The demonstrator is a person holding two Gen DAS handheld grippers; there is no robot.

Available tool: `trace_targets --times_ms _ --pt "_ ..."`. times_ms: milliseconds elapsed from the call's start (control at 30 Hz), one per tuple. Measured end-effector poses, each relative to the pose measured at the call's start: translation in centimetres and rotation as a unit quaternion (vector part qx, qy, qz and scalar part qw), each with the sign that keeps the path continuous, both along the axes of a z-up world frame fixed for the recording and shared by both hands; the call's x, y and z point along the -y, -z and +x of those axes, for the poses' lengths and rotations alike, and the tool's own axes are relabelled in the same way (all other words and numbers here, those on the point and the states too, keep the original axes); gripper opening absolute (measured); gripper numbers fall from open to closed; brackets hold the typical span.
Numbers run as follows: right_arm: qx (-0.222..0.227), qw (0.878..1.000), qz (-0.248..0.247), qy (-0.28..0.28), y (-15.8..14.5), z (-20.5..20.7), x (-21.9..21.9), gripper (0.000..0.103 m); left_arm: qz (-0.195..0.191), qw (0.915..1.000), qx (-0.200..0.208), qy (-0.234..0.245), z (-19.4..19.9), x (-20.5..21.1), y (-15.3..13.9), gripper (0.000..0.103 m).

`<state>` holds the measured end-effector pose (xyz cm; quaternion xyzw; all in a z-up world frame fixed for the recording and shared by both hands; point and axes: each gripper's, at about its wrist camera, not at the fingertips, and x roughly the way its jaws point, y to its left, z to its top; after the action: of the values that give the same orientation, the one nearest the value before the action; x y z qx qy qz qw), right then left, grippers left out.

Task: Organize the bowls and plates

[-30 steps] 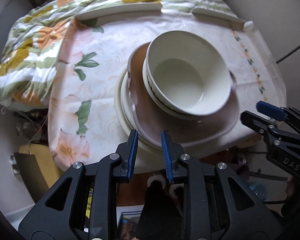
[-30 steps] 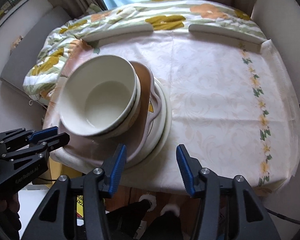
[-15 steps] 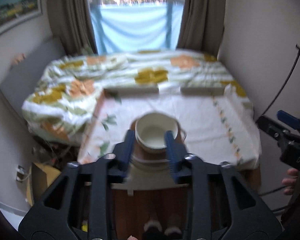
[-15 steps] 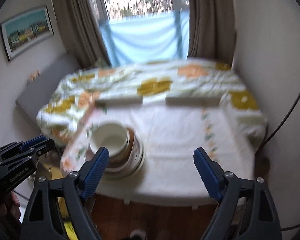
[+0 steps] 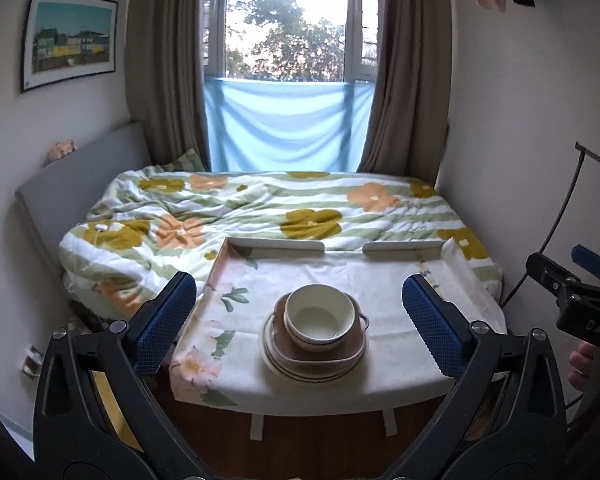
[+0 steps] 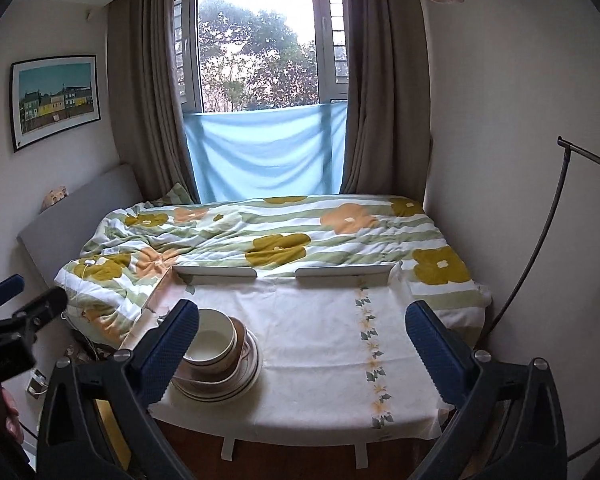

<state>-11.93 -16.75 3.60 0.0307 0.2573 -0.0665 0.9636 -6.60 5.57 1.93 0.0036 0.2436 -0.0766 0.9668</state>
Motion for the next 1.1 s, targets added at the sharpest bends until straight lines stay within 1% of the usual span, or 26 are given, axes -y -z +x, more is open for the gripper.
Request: trace_targets --times_ms 100,367,1100 --pt "0.004 1.0 -0.002 0.002 0.1 -0.3 -0.2 0.103 0.01 0.9999 0.007 -0.003 -0.4 -0.2 0.1 0.103" --pt "0.011 1.0 -0.01 0.004 0.3 -0.4 -0.7 0.103 0.013 0.9997 0.02 -0.004 -0.5 0.4 0.0 0.103" --pt "0.01 1.0 -0.012 0.003 0.6 0.7 -0.2 0.103 0.017 0.9994 0.029 -0.011 -0.1 0.8 -0.2 0.103"
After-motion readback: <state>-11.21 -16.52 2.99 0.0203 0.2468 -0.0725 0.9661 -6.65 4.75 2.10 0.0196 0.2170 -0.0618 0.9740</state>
